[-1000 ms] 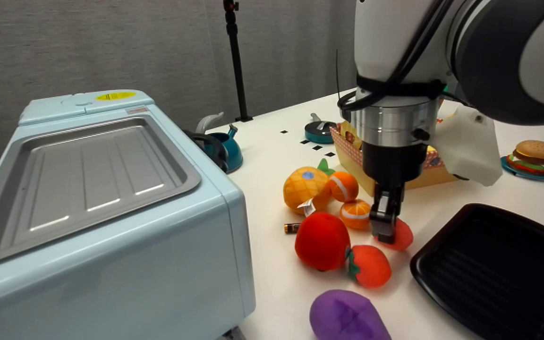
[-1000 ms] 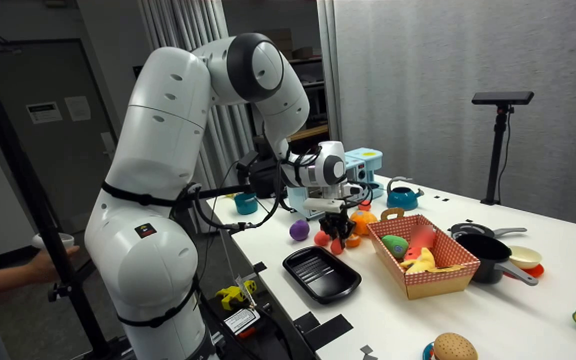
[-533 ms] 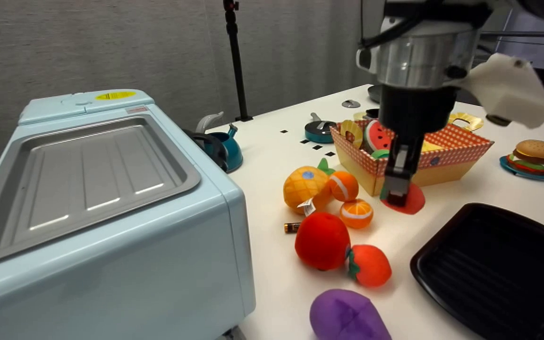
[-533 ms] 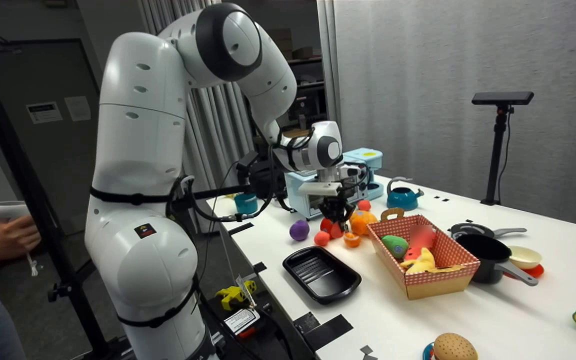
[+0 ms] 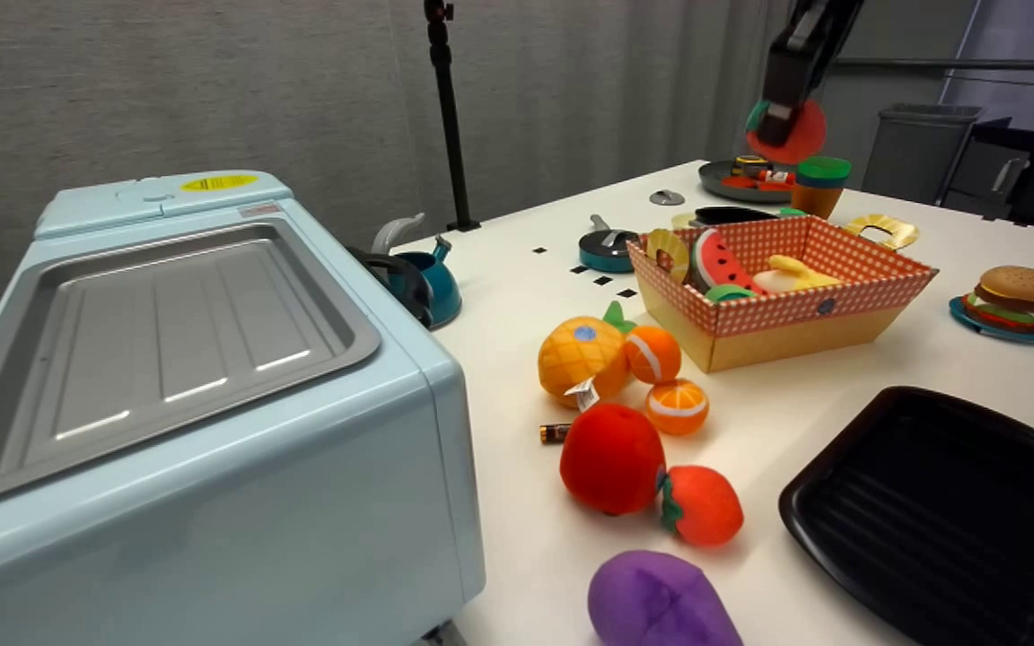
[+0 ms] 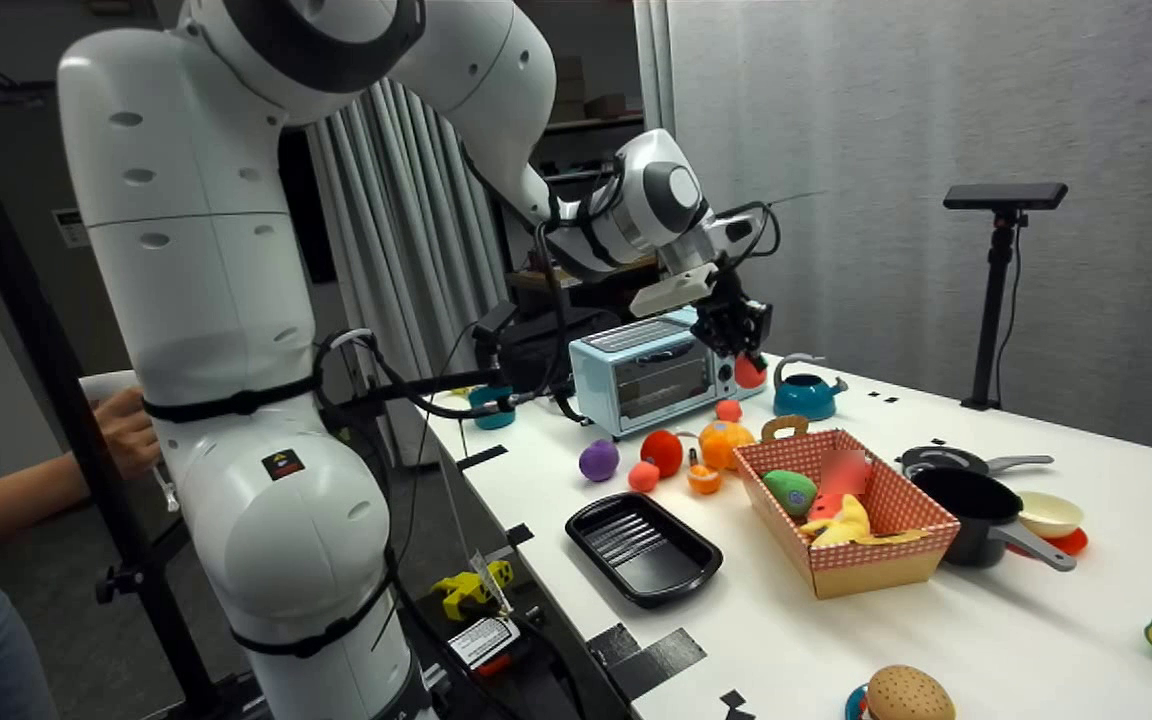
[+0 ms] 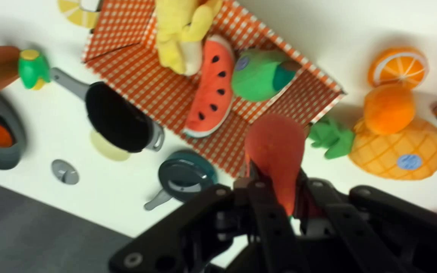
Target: Put the orange plush toy in the basket
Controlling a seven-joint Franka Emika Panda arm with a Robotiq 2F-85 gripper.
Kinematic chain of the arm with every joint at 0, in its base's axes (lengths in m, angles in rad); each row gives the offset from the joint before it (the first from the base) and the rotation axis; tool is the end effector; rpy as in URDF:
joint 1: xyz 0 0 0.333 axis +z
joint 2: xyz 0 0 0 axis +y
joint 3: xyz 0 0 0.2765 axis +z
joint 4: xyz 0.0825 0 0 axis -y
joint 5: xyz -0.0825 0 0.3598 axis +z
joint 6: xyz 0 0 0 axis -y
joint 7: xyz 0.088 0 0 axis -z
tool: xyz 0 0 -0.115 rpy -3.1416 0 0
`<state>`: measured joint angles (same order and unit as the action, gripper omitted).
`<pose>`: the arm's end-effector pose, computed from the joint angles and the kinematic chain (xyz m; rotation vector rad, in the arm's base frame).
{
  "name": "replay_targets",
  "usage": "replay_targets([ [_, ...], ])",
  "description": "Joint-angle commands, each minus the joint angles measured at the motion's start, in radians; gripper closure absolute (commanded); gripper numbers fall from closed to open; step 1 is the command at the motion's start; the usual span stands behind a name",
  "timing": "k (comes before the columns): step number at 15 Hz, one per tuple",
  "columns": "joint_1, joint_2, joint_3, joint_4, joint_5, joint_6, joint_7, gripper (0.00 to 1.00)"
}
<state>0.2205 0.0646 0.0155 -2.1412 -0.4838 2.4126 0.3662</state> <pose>0.5352 0.1234 0.3631 2.8163 0.2833 0.4283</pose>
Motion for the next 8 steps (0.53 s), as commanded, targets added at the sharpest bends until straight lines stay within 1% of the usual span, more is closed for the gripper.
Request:
replay_targets([
  [1, -0.049, 0.000, 0.010, 0.061, -0.106, -0.005, 0.087, 0.96],
  [3, -0.064, 0.018, 0.012, 0.093, -0.121, -0.012, 0.108, 0.96],
  [6, -0.071, 0.029, 0.013, 0.111, -0.107, -0.015, 0.119, 0.96],
  [7, -0.072, 0.033, 0.013, 0.115, -0.103, -0.017, 0.122, 0.83],
  [8, -0.071, 0.036, 0.013, 0.118, -0.101, -0.016, 0.125, 0.63],
])
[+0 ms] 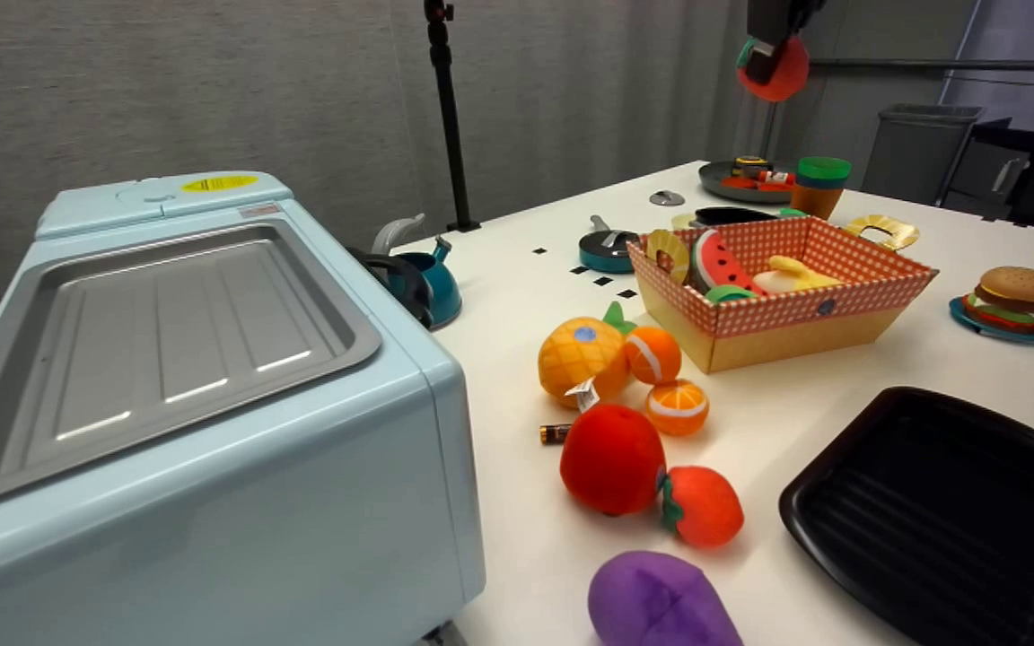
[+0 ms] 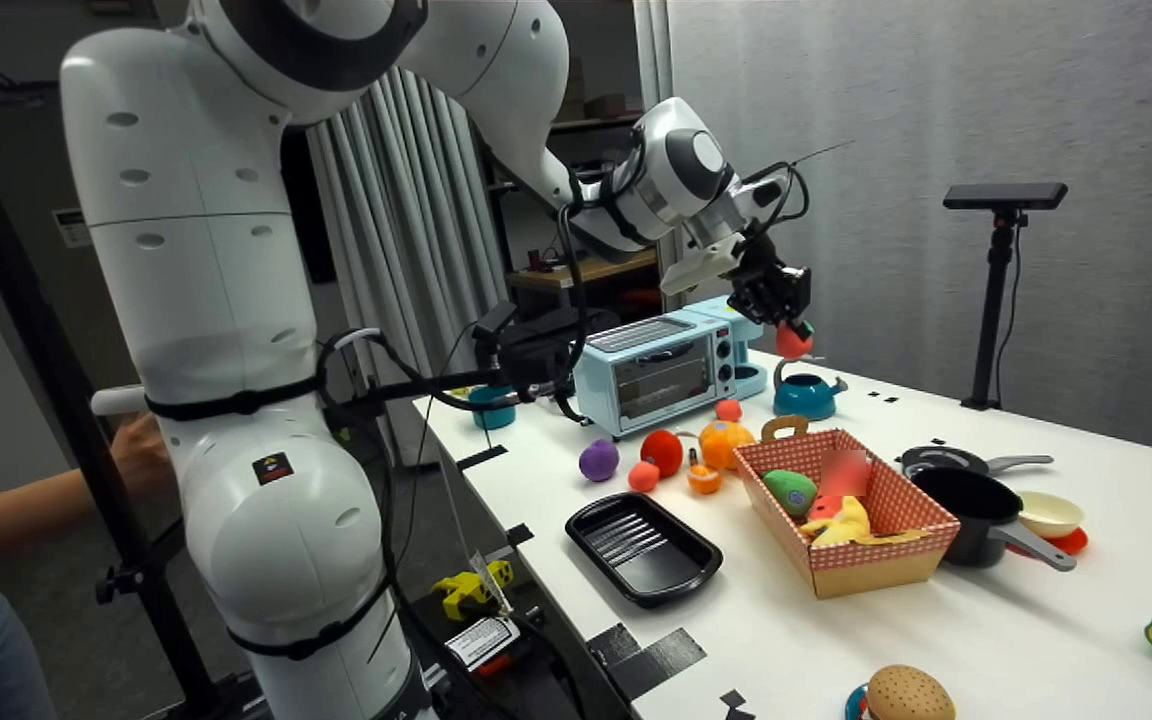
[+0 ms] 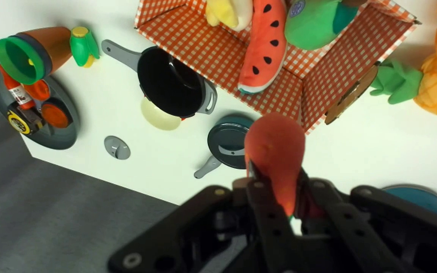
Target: Put the orange plush toy in the basket
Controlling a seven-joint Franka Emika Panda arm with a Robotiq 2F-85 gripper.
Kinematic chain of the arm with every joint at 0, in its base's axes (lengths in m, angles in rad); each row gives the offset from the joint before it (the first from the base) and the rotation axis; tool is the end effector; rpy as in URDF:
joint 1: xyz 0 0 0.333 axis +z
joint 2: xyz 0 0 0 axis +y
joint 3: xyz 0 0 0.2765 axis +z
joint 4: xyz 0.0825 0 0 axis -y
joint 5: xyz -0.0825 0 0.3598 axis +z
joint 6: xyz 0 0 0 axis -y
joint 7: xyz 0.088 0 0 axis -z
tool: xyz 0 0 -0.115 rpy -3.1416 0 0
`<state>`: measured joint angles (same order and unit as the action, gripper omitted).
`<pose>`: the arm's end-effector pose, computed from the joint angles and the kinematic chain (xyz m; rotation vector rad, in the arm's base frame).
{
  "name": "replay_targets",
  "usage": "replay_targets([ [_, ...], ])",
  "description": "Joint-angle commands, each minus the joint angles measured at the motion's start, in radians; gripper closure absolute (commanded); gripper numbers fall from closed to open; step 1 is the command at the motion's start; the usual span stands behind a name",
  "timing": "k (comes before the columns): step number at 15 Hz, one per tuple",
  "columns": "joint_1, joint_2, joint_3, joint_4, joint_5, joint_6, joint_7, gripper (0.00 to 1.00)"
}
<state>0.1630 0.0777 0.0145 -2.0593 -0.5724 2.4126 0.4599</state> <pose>0.5607 0.0944 0.3936 2.7577 0.1343 0.5492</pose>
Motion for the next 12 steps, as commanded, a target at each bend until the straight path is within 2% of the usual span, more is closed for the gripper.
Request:
replay_targets([
  [1, -0.013, 0.025, 0.014, 0.038, -0.008, -0.017, 0.034, 0.58],
  [3, -0.012, 0.030, 0.013, 0.043, -0.005, -0.017, 0.038, 0.46],
  [9, -0.010, 0.039, 0.011, 0.049, -0.003, -0.011, 0.045, 0.02],
  [12, -0.010, 0.041, 0.011, 0.049, 0.001, 0.000, 0.047, 0.00],
])
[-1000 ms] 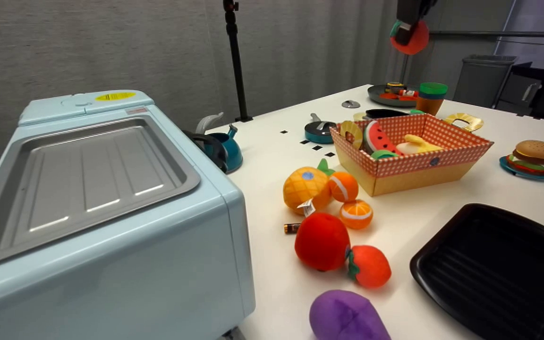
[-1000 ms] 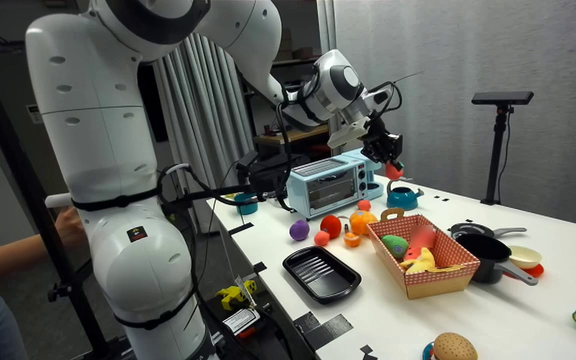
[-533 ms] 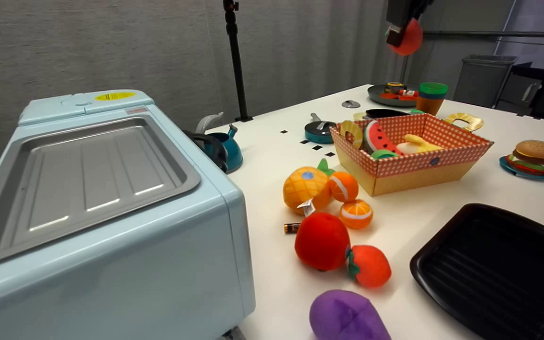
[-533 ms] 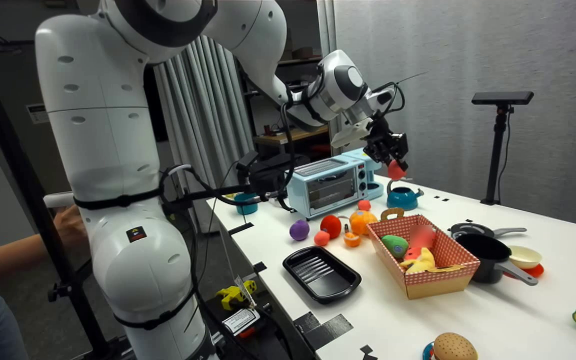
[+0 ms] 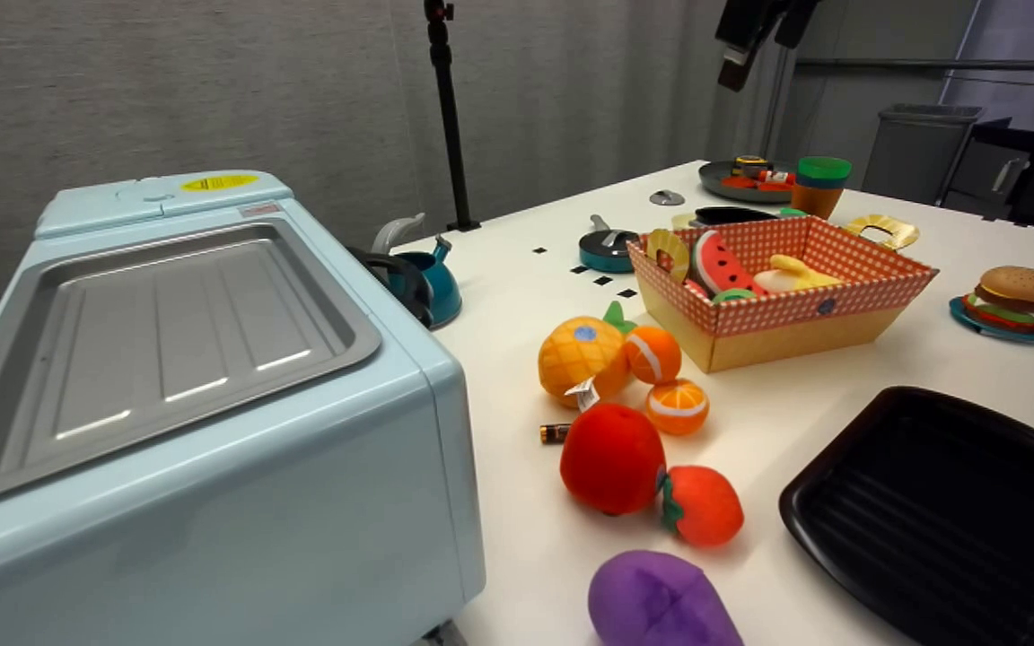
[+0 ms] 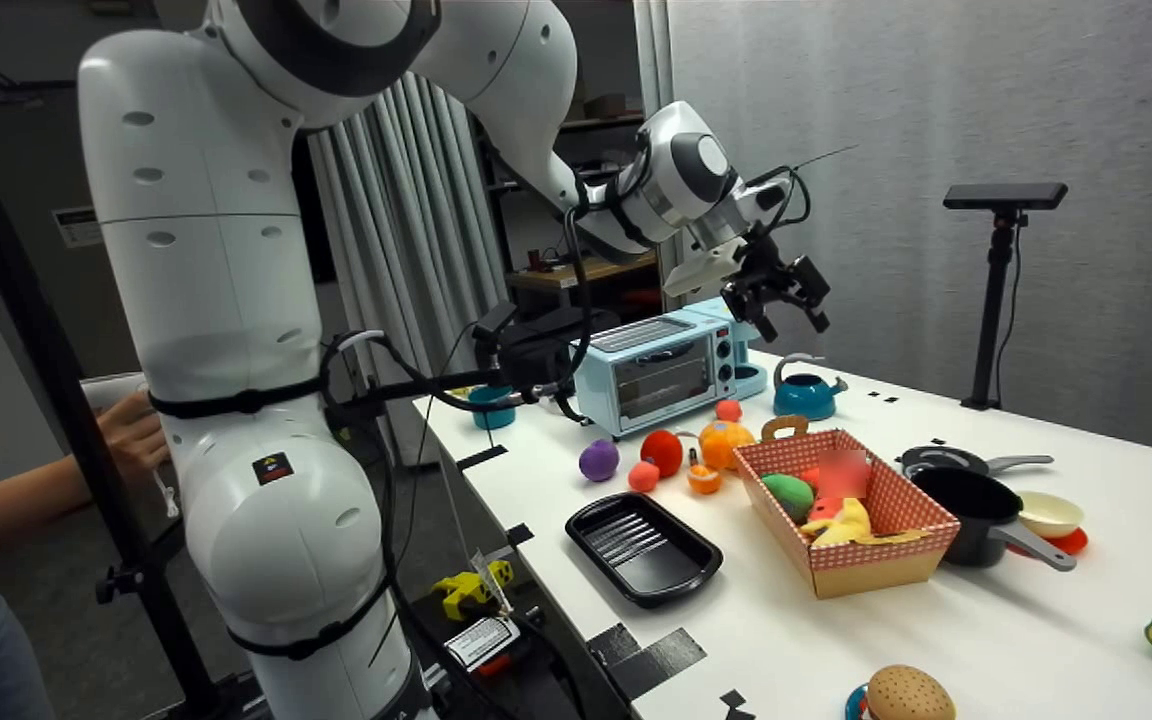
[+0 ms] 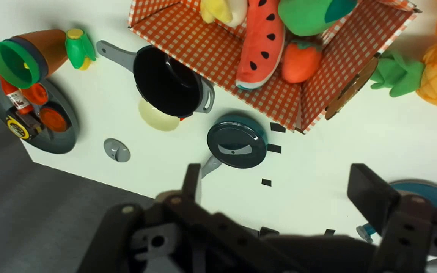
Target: Put the orange plush toy in the basket
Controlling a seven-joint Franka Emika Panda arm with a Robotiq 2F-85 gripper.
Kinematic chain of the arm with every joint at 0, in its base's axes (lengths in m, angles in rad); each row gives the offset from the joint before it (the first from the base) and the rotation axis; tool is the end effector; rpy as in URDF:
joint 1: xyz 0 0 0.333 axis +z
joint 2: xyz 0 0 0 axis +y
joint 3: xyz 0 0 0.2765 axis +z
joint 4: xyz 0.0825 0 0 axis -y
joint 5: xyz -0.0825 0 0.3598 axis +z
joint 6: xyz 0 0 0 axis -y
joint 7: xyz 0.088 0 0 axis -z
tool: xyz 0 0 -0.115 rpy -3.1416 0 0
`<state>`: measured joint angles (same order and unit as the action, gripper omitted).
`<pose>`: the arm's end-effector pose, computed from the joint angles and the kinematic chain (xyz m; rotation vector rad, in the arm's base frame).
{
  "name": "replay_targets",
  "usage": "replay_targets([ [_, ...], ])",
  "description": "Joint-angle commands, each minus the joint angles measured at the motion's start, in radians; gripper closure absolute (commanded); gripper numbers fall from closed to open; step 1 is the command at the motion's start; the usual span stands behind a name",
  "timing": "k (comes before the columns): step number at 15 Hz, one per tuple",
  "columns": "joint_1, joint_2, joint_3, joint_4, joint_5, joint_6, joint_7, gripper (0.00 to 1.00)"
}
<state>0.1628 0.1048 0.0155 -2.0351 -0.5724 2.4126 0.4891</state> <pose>0.5671 0.0960 0.3894 2.7647 0.0959 0.5529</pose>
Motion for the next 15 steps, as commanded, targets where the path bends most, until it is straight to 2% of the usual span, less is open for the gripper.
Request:
replay_targets([
  [1, -0.010, 0.015, 0.010, 0.025, 0.001, 0.004, 0.017, 0.00],
  [8, -0.015, 0.019, 0.015, 0.020, 0.046, 0.053, -0.011, 0.00],
  [9, -0.006, -0.036, 0.020, -0.034, 0.044, 0.046, 0.003, 0.00],
  [15, 0.017, -0.086, 0.090, -0.064, 0.172, 0.054, -0.029, 0.00],
])
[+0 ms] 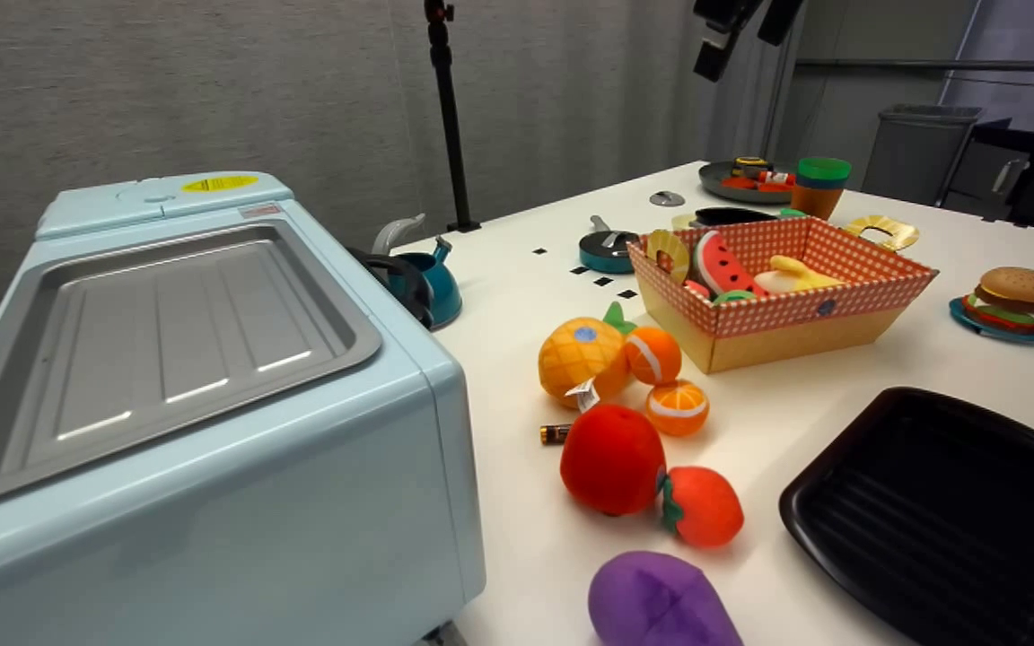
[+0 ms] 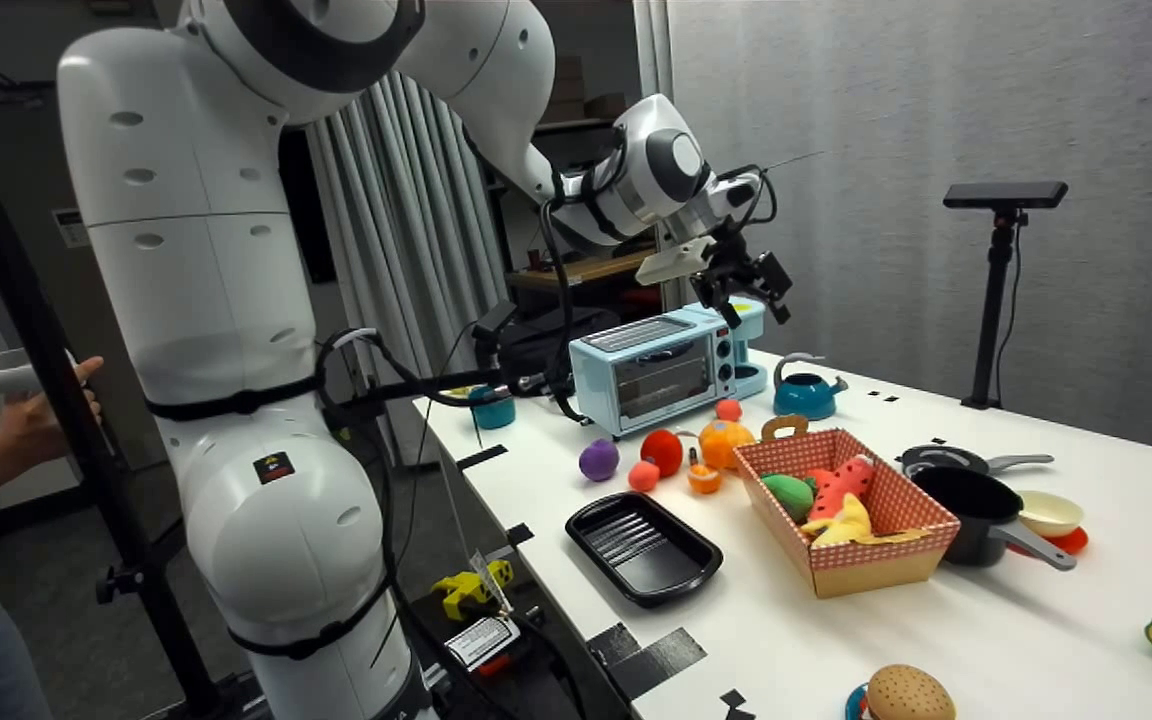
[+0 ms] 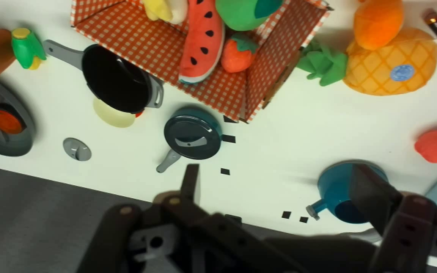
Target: Put the orange plush toy in the basket
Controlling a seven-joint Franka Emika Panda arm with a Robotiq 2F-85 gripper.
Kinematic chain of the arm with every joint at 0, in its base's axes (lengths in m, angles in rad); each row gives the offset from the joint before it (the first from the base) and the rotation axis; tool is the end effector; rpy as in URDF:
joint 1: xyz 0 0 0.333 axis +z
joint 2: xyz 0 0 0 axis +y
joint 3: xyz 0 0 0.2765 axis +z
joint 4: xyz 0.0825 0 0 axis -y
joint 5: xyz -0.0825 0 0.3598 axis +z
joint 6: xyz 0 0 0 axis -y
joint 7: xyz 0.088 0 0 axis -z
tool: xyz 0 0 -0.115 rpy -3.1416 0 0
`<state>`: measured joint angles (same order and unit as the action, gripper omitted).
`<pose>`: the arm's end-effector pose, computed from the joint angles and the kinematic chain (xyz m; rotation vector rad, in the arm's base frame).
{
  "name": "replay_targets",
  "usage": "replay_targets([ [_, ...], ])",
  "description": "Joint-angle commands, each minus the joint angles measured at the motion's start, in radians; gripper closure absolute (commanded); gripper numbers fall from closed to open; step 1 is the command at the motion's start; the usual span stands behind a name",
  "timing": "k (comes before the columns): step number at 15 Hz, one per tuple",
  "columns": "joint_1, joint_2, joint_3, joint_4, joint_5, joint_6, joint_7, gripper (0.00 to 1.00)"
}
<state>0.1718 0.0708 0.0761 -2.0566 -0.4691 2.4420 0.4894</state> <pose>0.5540 0.1366 0.4015 2.8637 0.1024 0.6036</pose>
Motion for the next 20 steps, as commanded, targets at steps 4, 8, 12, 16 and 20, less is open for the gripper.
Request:
replay_targets([
  [4, 0.019, -0.080, 0.077, -0.065, 0.157, 0.034, -0.057, 0.00],
  [8, 0.020, -0.093, 0.098, -0.111, 0.233, 0.070, -0.105, 0.00],
  [12, 0.022, -0.107, 0.110, -0.149, 0.290, 0.083, -0.159, 0.00],
  [16, 0.020, -0.082, 0.116, -0.129, 0.277, 0.054, -0.151, 0.00],
  [20, 0.019, -0.090, 0.119, -0.140, 0.281, 0.054, -0.159, 0.00],
])
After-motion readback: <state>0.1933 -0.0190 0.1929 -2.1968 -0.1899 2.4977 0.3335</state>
